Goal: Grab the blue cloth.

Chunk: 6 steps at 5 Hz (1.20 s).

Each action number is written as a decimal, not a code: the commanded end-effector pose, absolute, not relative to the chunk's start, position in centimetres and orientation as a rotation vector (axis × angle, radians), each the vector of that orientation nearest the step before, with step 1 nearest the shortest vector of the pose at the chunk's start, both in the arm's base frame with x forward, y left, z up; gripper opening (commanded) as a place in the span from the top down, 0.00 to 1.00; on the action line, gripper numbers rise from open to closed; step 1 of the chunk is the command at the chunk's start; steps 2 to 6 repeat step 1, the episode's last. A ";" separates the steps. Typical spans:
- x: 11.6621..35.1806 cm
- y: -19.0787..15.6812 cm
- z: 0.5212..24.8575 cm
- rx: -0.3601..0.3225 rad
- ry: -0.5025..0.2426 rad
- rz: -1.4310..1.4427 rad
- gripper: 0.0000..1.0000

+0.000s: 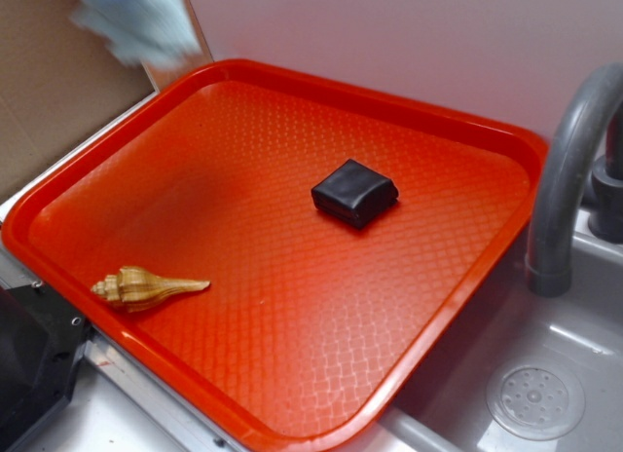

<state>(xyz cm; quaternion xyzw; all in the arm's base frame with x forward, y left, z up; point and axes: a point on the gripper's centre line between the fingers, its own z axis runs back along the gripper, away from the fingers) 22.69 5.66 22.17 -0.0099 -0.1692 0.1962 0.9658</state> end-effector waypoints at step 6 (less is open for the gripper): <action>18.4 5.8 22.2 -0.006 -0.312 0.350 1.00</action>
